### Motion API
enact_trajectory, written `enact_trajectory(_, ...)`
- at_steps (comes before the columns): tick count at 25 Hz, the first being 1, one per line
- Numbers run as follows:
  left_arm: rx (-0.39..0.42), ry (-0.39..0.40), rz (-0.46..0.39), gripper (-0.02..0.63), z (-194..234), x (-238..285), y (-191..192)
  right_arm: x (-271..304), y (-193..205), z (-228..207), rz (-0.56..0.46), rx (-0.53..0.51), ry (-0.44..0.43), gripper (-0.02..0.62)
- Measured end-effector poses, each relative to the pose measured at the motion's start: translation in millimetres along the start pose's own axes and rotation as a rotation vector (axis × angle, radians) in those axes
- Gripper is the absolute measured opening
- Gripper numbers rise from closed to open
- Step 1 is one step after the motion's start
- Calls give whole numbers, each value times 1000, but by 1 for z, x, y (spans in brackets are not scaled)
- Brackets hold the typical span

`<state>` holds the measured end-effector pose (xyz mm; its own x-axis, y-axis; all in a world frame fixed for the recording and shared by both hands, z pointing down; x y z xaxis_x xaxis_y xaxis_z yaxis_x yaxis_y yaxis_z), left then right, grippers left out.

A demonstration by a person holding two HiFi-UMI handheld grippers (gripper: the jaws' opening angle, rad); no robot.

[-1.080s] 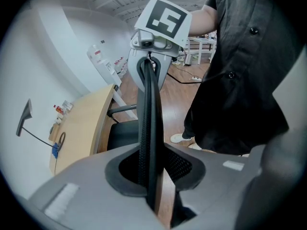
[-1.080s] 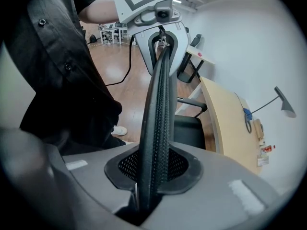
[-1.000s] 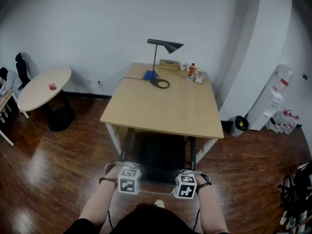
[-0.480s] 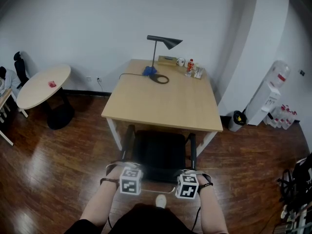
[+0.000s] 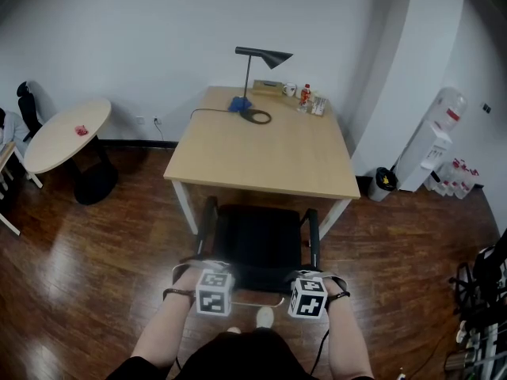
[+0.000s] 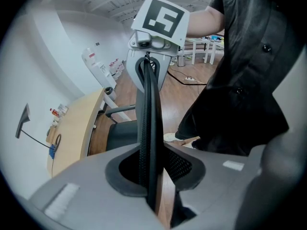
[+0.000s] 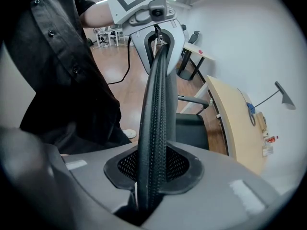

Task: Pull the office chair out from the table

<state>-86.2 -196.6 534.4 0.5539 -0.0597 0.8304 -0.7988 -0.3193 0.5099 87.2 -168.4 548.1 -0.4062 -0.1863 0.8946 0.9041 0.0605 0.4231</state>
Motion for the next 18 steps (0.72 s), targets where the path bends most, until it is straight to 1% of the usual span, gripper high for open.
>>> enact_trajectory(8,-11,-2,6,92,-14,2,-6,-3,4,14,-4,-8,-5,97)
enact_trajectory(13,-29,0,10,92,-30,2,-9,-4,2,29,-4,-12,-33,98)
enact_trajectory(18,-35,-5,11,92,-38,-3,-11,-8,-4,36,8,-10,-22,95)
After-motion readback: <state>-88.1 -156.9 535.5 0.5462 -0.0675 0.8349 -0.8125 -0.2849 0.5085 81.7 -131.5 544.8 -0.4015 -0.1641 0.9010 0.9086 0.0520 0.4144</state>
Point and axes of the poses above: the fingertips, and each gripper's own axes: x forward along the fingers, z to its left, y out of its underside, the point moved 10 cm from there along -x, backward along the fingers, and after that the axes turned 10 degrees about -z, right-handed, at the moved point
